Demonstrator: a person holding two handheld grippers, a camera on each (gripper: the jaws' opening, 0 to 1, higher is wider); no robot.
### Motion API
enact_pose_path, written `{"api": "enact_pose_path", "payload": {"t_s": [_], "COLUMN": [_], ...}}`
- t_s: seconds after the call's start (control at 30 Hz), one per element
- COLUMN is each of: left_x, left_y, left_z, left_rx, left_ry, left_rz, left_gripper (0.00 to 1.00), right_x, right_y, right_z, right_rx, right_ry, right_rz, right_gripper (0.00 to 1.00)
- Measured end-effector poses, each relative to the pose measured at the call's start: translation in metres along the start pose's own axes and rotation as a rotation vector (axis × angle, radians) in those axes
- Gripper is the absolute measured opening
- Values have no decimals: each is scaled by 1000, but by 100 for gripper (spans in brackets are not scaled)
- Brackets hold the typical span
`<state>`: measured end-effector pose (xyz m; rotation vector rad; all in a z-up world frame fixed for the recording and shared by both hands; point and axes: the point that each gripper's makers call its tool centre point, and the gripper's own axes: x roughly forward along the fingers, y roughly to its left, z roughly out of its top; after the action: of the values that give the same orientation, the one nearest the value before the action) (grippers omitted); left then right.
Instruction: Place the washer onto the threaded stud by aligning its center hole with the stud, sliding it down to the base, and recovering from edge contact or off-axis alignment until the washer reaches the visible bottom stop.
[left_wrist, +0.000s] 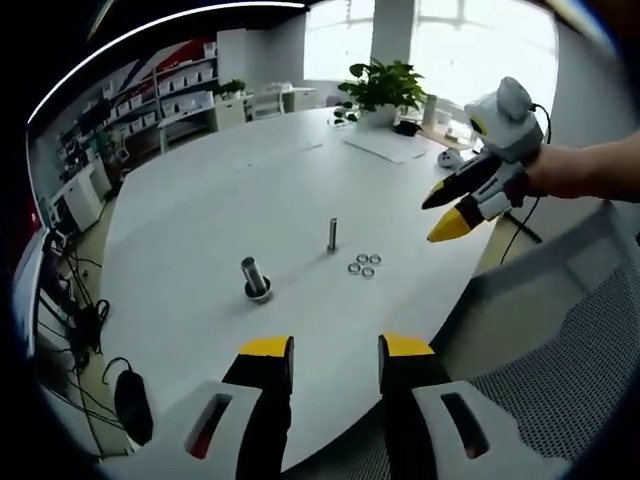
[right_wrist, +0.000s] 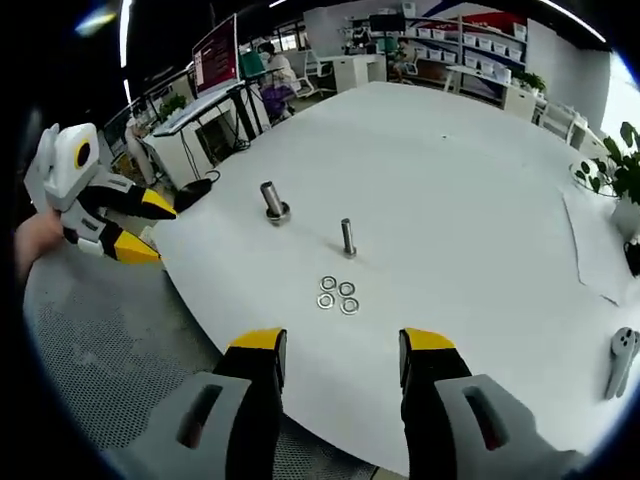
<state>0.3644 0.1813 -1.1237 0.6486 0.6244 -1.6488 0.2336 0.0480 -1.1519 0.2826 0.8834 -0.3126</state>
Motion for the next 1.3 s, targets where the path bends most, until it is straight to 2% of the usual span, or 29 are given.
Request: {"api": "enact_pose_path", "payload": {"t_s": [0.13,0.3,0.43,0.57,0.63,0.7,0.77,0.9,0.97,1.1,1.3], "left_x": [-1,-2,-1,-1,-1,-1,-1,-1,-1,-2,-2], "left_y": [1,2,1,3,3,3,3,5,5,3,3], "left_z": [0,1,0,1,1,0,-1,-1,-1,-1,0], "left_rx": [-5,-14,-13,-13,-14,-9,-9,-17,-19,-15,-18], "left_ry": [-1,-7,-4,-9,-10,-6,-6,-8,-9,-4,-8], "left_rz": [0,2,2,7,6,7,8,10,10,8,6], "left_gripper": [32,32,32,32,32,32,32,32,32,32,32], "right_x": [7,22,20,31,25,34,29,32,42,44,37], "right_y": [-4,-20,-19,-27,-21,-27,-21,-21,-29,-31,-25], "right_z": [-4,-10,-14,-17,-19,-20,-20,-18,-15,-14,-16], "right_rx": [-9,-18,-19,-36,-36,-38,-48,-65,-80,-89,-92], "right_ry": [25,65,83,111,121,128,136,146,149,155,163], "right_rz": [-4,-9,-11,-11,-10,-10,-8,-5,-5,-1,-1], "right_gripper": [48,47,46,46,46,46,45,45,45,44,44]}}
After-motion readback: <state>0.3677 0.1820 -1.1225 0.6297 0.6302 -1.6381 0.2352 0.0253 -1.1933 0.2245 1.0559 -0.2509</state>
